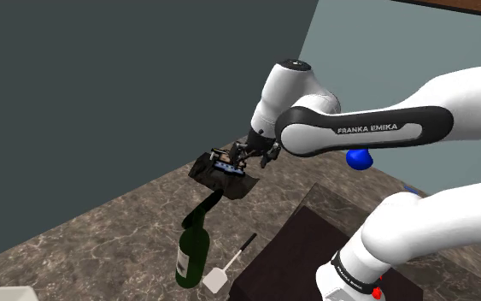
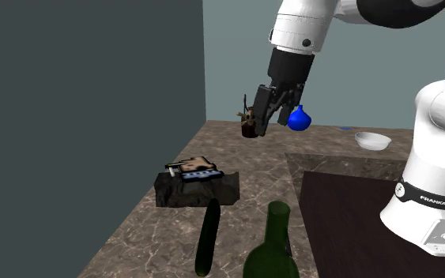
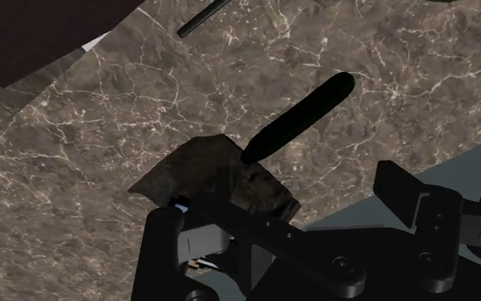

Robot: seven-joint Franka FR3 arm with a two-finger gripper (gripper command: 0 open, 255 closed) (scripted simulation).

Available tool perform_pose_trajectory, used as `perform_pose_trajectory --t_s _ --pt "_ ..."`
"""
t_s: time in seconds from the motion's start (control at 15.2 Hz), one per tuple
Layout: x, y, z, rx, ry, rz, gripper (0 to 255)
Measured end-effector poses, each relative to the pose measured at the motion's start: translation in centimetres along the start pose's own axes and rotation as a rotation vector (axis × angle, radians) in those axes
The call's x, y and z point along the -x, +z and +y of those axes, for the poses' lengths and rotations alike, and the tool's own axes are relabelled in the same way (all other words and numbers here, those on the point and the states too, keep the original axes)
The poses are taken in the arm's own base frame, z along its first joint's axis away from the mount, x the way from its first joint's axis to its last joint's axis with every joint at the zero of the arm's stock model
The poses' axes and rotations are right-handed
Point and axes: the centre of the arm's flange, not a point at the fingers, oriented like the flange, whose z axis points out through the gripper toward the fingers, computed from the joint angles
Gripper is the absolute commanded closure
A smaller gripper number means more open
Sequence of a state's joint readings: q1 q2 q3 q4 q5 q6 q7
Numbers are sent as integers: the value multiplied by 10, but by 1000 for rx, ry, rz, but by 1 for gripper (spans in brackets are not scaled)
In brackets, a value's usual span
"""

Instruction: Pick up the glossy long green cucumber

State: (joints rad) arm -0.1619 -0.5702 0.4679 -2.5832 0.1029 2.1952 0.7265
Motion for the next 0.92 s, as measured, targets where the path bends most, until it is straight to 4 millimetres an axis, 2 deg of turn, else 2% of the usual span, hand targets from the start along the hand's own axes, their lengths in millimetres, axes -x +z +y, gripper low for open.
perform_pose_trajectory --t_s 0.33,0.73,0.92 --pt "-4 54 -36 58 161 10 0" --pt "-21 131 -75 125 354 15 0" --pt "-30 167 -88 158 454 21 0"
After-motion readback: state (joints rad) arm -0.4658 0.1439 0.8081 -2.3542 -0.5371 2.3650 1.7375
